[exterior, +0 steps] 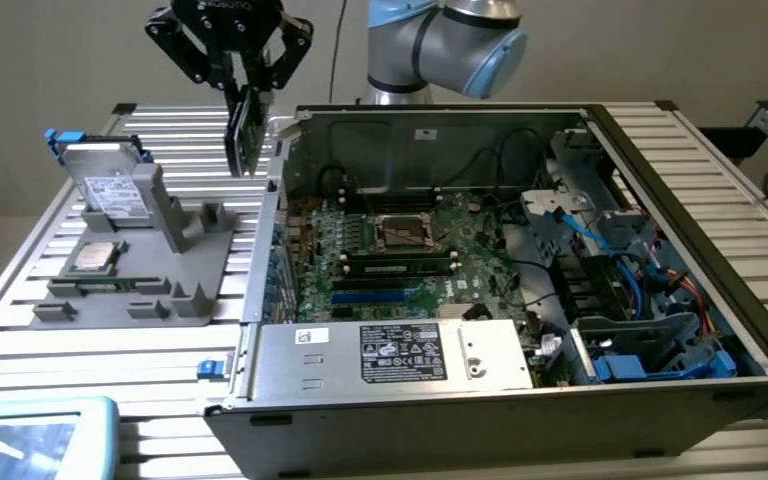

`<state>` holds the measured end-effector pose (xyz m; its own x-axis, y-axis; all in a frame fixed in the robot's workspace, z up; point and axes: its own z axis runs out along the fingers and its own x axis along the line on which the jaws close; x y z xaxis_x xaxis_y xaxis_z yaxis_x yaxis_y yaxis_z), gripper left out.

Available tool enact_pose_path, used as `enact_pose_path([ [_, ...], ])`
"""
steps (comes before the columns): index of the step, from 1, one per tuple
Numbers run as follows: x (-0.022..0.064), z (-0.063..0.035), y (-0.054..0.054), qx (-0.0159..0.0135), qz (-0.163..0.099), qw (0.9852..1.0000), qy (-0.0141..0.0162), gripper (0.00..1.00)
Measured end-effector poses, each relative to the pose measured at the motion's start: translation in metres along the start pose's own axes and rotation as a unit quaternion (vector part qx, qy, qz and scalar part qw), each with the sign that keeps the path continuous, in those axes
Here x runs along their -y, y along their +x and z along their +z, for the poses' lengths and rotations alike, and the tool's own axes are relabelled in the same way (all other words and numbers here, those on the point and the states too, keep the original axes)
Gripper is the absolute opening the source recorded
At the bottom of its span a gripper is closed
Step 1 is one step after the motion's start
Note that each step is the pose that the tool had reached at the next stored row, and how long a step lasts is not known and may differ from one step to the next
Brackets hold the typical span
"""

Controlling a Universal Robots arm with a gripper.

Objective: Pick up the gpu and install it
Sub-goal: 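Pick up the gpu and move the gpu toward the slot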

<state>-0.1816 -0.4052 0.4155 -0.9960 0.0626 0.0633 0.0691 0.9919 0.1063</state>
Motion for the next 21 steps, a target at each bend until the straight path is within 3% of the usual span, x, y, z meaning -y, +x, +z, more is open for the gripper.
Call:
enact_pose_path([
  [8, -0.0031, -0.0074, -0.036, -0.0001, 0.000, 1.0000, 0.0000, 0.27],
  [21, -0.0073, -0.0114, -0.095, -0.0003, 0.000, 1.0000, 0.0000, 0.27],
])
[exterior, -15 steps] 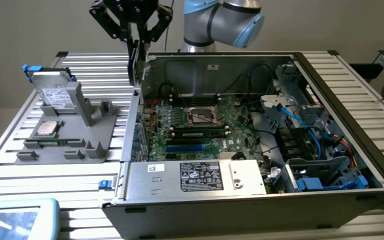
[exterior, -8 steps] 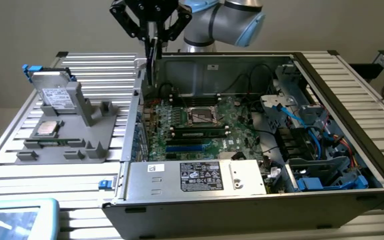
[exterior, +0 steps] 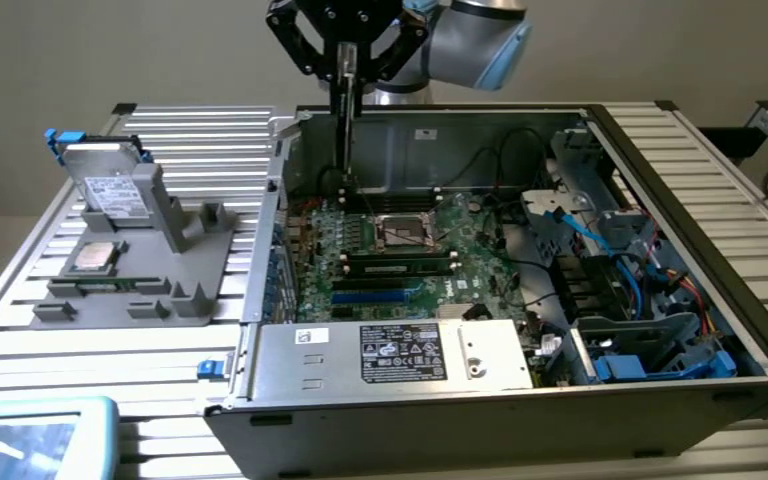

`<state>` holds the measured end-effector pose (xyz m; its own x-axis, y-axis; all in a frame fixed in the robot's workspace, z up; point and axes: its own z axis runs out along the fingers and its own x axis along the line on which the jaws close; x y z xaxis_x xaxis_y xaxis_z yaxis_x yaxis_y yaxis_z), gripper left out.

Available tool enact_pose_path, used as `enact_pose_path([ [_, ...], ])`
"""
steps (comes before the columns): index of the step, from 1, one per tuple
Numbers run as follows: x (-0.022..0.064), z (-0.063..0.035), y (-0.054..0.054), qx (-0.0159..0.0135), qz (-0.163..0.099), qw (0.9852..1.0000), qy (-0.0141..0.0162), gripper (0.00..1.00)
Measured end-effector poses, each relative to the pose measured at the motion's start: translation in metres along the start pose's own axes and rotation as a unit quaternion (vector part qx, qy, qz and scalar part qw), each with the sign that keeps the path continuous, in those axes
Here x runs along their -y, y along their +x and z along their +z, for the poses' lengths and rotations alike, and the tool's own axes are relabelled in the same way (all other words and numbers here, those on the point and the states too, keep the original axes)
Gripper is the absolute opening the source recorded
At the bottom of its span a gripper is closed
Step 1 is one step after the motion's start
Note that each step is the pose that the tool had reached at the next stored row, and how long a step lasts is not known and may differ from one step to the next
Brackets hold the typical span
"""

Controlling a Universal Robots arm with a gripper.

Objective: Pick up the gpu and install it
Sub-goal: 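Pick up the gpu and move the gpu toward the slot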

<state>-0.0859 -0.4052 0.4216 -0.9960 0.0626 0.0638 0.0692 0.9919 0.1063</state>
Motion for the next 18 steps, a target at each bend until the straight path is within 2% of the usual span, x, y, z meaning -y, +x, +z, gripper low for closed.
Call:
enact_pose_path([
  [11, -0.0034, -0.0029, -0.050, -0.0005, 0.000, 1.0000, 0.0001, 0.27],
  [14, -0.0043, -0.0035, -0.063, -0.0006, 0.000, 1.0000, -0.0011, 0.27],
  [16, -0.0047, -0.0039, -0.068, -0.0007, 0.000, 1.0000, -0.0027, 0.27],
  [18, -0.0048, -0.0039, -0.069, -0.0007, 0.000, 1.0000, -0.0032, 0.27],
])
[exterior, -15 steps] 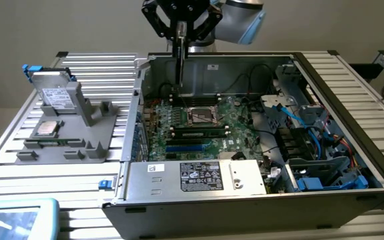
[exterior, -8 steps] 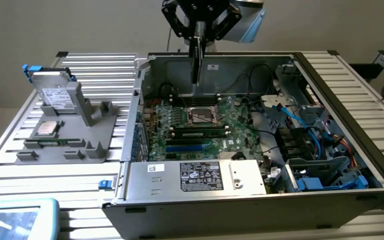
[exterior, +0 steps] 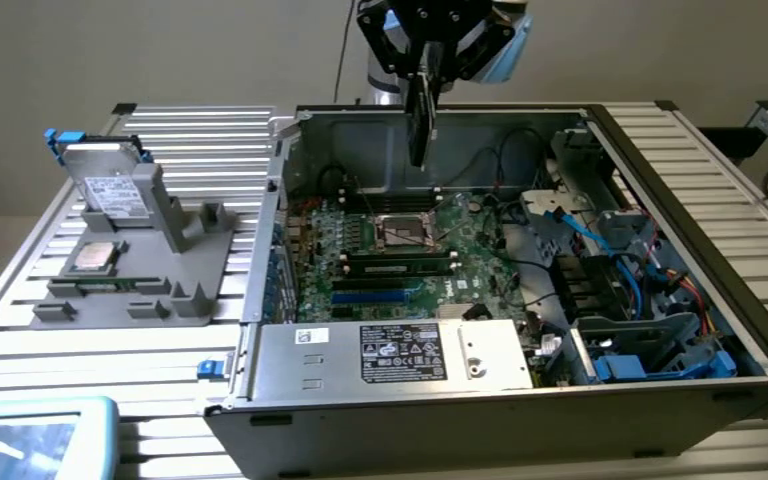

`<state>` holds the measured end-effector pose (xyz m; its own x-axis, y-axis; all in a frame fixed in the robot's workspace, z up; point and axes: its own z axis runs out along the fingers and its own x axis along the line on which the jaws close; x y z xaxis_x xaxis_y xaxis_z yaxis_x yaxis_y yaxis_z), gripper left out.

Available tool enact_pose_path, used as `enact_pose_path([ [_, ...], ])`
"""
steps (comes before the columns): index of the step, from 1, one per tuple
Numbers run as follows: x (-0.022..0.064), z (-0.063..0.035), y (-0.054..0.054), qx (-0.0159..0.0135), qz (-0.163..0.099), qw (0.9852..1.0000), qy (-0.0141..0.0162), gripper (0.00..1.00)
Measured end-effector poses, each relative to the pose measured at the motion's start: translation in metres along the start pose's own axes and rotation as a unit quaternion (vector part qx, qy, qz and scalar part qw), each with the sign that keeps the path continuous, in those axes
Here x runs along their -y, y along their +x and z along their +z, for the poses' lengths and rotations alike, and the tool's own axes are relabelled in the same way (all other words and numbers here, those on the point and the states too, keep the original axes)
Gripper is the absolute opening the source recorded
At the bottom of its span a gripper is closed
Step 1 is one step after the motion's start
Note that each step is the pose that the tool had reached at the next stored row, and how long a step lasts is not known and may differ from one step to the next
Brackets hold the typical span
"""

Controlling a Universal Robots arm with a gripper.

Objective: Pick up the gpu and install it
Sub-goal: 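Pick up the gpu and move the gpu toward the slot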

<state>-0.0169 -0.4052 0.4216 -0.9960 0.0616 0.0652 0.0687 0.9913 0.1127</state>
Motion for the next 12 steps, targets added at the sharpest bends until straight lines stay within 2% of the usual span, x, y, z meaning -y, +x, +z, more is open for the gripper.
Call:
enact_pose_path([
  [6, 0.0000, -0.0001, -0.001, -0.0001, 0.000, 1.0000, 0.0000, 0.27],
  [12, -0.0007, -0.0003, -0.011, 0.0000, 0.000, 1.0000, 0.0000, 0.27],
])
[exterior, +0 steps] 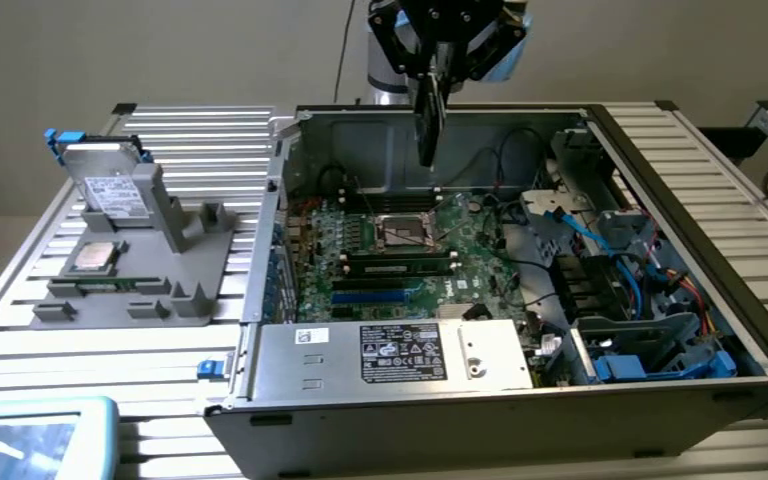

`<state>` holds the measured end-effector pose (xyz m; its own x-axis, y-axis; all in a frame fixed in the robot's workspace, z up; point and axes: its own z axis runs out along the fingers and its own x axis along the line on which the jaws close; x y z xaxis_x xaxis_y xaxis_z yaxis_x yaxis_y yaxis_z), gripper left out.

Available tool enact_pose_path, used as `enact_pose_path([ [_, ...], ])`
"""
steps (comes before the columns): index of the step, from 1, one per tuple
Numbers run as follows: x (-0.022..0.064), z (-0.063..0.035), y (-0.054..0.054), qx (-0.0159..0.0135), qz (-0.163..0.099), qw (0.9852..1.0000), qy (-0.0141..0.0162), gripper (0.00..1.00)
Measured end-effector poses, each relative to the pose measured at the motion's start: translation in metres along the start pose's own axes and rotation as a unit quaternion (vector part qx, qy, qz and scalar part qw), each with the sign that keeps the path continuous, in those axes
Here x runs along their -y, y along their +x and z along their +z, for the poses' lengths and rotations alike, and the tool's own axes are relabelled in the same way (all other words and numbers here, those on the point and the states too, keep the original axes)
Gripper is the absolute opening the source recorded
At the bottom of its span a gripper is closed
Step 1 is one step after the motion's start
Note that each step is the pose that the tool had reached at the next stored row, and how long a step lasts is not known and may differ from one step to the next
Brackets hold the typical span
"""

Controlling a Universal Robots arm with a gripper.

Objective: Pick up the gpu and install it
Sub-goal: 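Pick up the gpu and move the gpu toward the slot, then insert the gpu into the slot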

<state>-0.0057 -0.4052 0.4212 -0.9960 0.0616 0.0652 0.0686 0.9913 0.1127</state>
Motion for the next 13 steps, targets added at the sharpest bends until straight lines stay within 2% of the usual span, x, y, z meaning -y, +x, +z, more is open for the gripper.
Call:
enact_pose_path([
  [4, -0.0004, 0.0003, -0.0063, -0.0001, 0.000, 1.0000, 0.0000, 0.27],
  [13, -0.0004, 0.0003, -0.0065, -0.0005, 0.000, 1.0000, 0.0000, 0.27],
])
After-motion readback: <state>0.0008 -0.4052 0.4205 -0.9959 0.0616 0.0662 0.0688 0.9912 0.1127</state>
